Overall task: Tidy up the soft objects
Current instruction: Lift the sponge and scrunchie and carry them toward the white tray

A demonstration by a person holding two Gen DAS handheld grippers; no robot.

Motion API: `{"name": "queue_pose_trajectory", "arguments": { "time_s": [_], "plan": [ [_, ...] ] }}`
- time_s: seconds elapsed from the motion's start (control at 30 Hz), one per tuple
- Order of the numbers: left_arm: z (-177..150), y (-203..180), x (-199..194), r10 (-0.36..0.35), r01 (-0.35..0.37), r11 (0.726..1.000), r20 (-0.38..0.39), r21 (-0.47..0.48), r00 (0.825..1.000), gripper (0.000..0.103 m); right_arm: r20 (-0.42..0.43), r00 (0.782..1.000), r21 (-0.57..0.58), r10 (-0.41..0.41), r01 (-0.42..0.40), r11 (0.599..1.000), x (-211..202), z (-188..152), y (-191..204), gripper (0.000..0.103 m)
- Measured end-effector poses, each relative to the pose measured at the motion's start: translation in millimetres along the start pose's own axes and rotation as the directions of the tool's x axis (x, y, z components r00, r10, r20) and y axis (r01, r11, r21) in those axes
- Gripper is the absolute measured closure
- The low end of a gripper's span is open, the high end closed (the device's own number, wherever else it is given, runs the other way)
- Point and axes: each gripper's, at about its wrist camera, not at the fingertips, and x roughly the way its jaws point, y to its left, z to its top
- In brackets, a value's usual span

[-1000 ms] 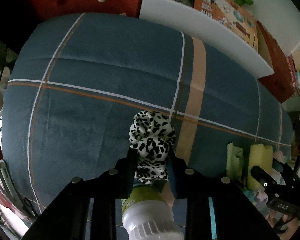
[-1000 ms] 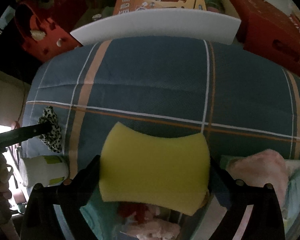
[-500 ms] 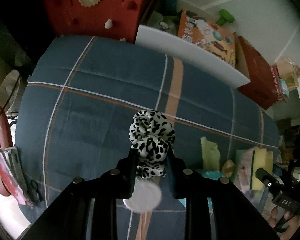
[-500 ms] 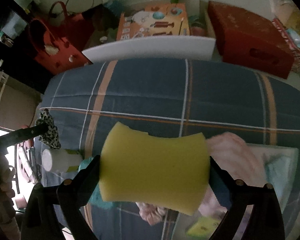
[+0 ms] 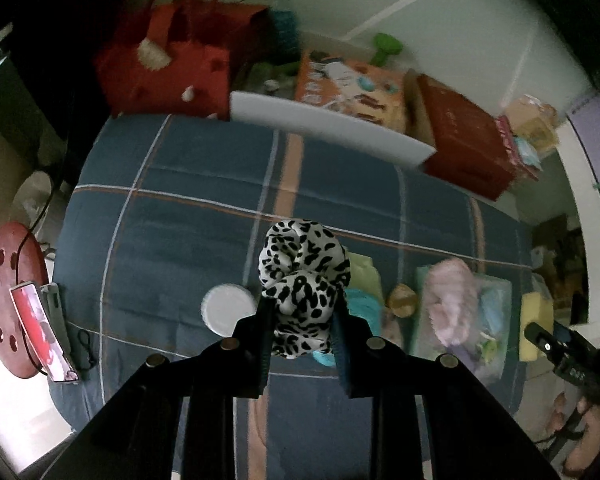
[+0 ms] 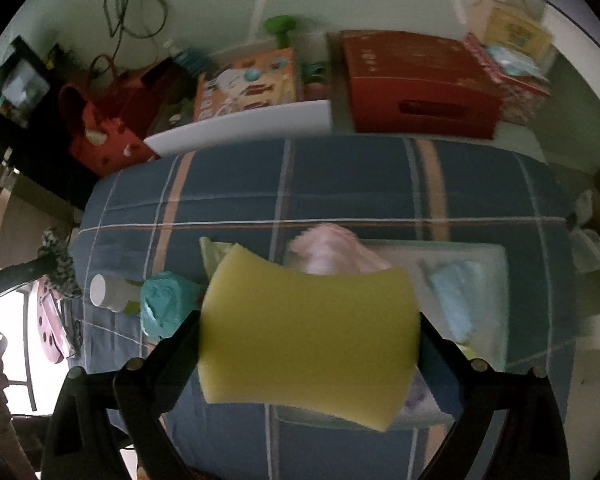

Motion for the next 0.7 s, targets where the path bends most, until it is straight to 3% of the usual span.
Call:
{"name": "queue_pose_trajectory", "arguments": {
  "time_s": [0.3,0.5,0.7],
  "plan": [
    [-28,-83,0,-0.047,0.049,0.991,-0.021,0.127,0.999,0.076,0.022,0.999,0.048,-0.043,0.042,0.998,-21,-26,-58,0.004],
    [-52,-153,25,-0.093,0.107,0.964,-0.071,0.244,0.993,0.076,0.031,0.998,0.085,-0.064,0.061,0.995,-19,-34,-100,0.004],
    [-69,-207,66,-0.12,0.152,0.938,-0.12,0.312,0.986,0.076,-0.013,0.998,0.129,-0.065,0.066,0.989,10,-41,-138,0.004]
  ]
}}
